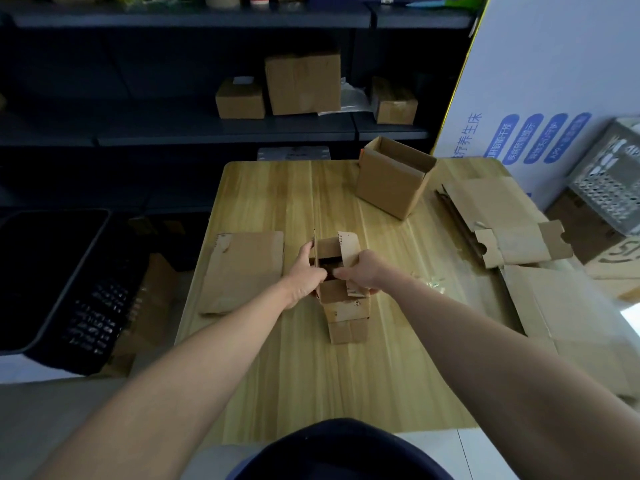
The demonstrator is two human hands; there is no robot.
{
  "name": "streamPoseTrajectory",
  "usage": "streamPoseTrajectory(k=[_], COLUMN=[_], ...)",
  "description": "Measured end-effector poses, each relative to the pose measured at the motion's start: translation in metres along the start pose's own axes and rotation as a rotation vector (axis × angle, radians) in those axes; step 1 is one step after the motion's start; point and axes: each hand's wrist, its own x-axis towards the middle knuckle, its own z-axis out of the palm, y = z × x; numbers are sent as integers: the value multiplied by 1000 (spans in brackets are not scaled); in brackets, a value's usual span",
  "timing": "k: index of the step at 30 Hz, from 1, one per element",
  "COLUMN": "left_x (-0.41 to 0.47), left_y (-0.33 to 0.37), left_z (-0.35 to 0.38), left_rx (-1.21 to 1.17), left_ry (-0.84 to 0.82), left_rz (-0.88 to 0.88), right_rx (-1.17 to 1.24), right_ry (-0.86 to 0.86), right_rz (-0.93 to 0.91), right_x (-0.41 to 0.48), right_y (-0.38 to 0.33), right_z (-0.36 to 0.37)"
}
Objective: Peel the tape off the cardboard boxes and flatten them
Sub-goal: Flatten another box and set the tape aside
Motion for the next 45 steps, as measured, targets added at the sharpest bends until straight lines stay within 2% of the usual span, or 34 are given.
streamPoseTrajectory(k=[4, 6, 9, 12, 14, 19, 23, 26, 28, 32, 34, 36, 41, 45], left_x=[-1, 0, 4, 7, 5, -1, -1, -3, -5, -12, -13, -14, -9, 5], left_y=[0, 0, -3, -4, -1, 4, 9, 16, 17, 16, 17, 21, 22, 16], left_z=[-4, -6, -6, -6, -6, -11, -23, -33, -41, -59, -68, -75, -76, -73], left_rx=[55, 185, 483, 530, 454, 334, -105, -390, -484, -511, -637, -689, -299, -3], left_ry=[13, -6, -101, -84, -13, 96, 79, -17, -120, -336, -304, -200, 143, 174], left_rz=[150, 182, 68, 17, 117, 331, 258, 209, 151, 29, 2, -13, 27, 119], right_rx=[107, 148, 119, 118, 146, 448, 528, 540, 628, 899, 887, 852, 792, 742], right_ry=[56, 67, 103, 87, 85, 181, 260, 193, 192, 217, 223, 202, 180, 159], right_rz=[-9, -26, -55, -39, -24, -2, 17, 93, 117, 160, 199, 227, 234, 177], right_x=[-1, -2, -4, -7, -8, -1, 3, 8, 10, 10, 10, 11, 11, 12], right_y=[-4, -8, -15, -15, -12, -11, -11, -5, -4, -5, -6, -7, -18, -23], right_z=[-11, -18, -21, -18, -19, -31, -39, -44, -49, -58, -62, -64, -63, -59])
